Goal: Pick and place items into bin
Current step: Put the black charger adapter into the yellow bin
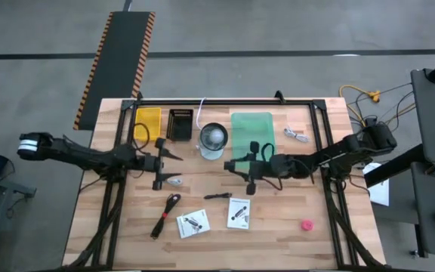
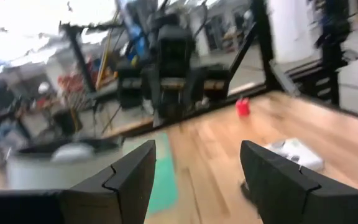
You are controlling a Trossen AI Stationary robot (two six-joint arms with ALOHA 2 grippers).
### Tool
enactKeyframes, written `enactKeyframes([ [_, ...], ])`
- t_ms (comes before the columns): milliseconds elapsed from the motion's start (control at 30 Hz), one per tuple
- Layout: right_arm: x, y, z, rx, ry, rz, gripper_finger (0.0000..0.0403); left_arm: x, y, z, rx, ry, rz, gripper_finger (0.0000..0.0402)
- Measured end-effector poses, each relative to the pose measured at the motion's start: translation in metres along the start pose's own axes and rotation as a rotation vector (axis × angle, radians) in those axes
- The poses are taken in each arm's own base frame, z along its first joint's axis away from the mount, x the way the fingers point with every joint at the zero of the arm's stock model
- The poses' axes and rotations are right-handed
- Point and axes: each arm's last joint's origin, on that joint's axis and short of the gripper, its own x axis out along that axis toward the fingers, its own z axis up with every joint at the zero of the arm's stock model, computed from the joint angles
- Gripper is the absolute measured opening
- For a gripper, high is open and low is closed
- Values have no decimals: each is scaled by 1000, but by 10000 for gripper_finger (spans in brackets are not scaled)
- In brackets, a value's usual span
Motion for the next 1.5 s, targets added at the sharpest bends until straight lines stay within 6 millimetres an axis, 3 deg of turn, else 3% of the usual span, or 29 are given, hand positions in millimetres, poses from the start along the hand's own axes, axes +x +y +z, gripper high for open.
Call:
enactKeyframes([
  [467,-2,1,-1,-17,-11,39,139,21,-1,-12,94,-41,1,219],
  [867,-3,1,-1,-9,-9,40,139,89,8,-7,107,-53,6,219],
  [1067,-3,2,-3,-11,-4,41,139,118,9,-16,101,-25,-3,219],
  [1300,-3,2,-3,-9,-3,43,139,138,11,-17,103,-35,2,219],
  [1500,-4,2,-4,-9,-1,44,139,142,10,-22,100,-19,-4,219],
])
